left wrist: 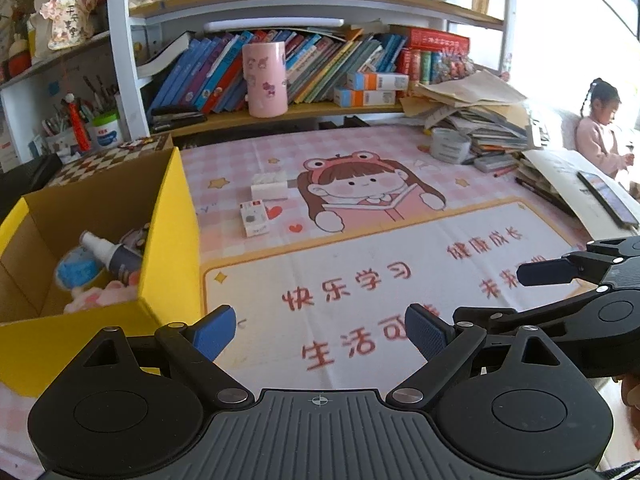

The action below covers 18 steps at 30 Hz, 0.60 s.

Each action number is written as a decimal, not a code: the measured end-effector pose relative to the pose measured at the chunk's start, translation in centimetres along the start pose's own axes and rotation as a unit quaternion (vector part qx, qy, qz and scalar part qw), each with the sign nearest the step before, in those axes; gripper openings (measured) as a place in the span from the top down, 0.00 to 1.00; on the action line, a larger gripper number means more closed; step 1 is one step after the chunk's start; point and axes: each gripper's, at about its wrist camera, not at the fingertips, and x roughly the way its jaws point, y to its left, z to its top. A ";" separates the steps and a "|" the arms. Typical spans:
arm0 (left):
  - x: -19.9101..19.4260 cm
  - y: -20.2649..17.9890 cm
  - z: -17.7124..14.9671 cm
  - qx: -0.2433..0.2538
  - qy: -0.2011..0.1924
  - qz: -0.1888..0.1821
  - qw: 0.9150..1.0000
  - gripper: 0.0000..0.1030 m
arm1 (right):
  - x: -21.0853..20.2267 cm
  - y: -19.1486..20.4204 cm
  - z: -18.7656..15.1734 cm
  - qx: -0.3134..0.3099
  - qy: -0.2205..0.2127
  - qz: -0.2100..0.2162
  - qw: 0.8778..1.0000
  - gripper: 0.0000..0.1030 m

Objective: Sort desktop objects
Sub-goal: 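Move both grippers toward the small white box and remaining charger plug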

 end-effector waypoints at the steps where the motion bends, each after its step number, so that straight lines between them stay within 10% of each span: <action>1: 0.4 -0.1 0.3 -0.003 0.002 0.002 1.000 0.09 | 0.3 -0.4 0.3 -0.002 0.001 0.003 1.000 0.31; 18: 5.8 -1.9 4.7 -0.065 0.010 0.098 0.993 0.09 | 6.7 -6.1 5.9 -0.039 -0.004 0.086 0.996 0.30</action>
